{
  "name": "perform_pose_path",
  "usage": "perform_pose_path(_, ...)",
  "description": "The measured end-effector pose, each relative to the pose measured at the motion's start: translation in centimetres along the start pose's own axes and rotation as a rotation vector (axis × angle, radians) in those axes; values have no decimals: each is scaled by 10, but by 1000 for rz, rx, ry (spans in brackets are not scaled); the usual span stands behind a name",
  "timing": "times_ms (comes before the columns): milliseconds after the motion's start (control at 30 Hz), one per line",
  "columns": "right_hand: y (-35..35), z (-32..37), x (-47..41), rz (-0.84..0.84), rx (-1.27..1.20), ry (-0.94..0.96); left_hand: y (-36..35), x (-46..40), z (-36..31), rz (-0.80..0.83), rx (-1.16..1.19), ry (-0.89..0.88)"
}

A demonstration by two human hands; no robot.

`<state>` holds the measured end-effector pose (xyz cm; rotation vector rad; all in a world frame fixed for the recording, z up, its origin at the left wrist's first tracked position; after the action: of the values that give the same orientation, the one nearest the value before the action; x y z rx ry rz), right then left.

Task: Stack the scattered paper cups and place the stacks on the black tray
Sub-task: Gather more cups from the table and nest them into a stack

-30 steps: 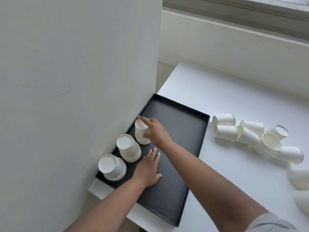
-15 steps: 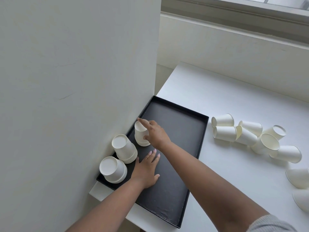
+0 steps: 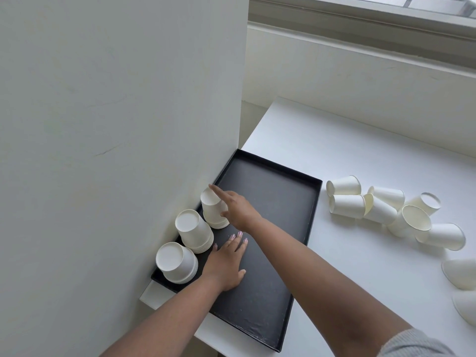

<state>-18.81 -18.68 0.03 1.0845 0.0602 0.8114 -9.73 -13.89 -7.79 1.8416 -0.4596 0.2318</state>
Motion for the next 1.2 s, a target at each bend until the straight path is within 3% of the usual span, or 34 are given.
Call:
perform_pose_path(200, 11, -12, 6, -67, -22, -38, 4, -1, -3, -11, -33, 0)
perform_pose_path(400, 36, -52, 24, -161, -113, -167, 22, -8, -10, -127, -21, 2)
perform_pose_path(533, 67, -100, 48, -308, -219, -282, 37, -17, -18, -214, 15, -24)
perform_pose_path(767, 107, -230, 125, -581, -550, -637, 42, -48, -56, -207, 52, -96)
perform_pose_path(933, 135, -311, 197, -791, -476, -887, 44, -70, -92, -210, 54, -140)
perform_pose_path(1033, 158, -350, 248, -934, -291, -1049, 47, -79, -110, -219, 53, -156)
perform_pose_path(1200, 159, -416, 304, -832, -138, -1324, 50, -92, -136, -236, 41, -201)
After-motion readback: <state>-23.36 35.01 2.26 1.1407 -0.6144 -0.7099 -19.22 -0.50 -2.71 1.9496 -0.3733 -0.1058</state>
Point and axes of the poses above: each hand's wrist, its own x-axis away from the middle knuckle, its own y-axis out of the back of the hand, z = x × y, the point moved 10 cm from there along -x, towards the middle knuckle, and after that the axes turned 14 degrees about -y, right-handed, at the moved point
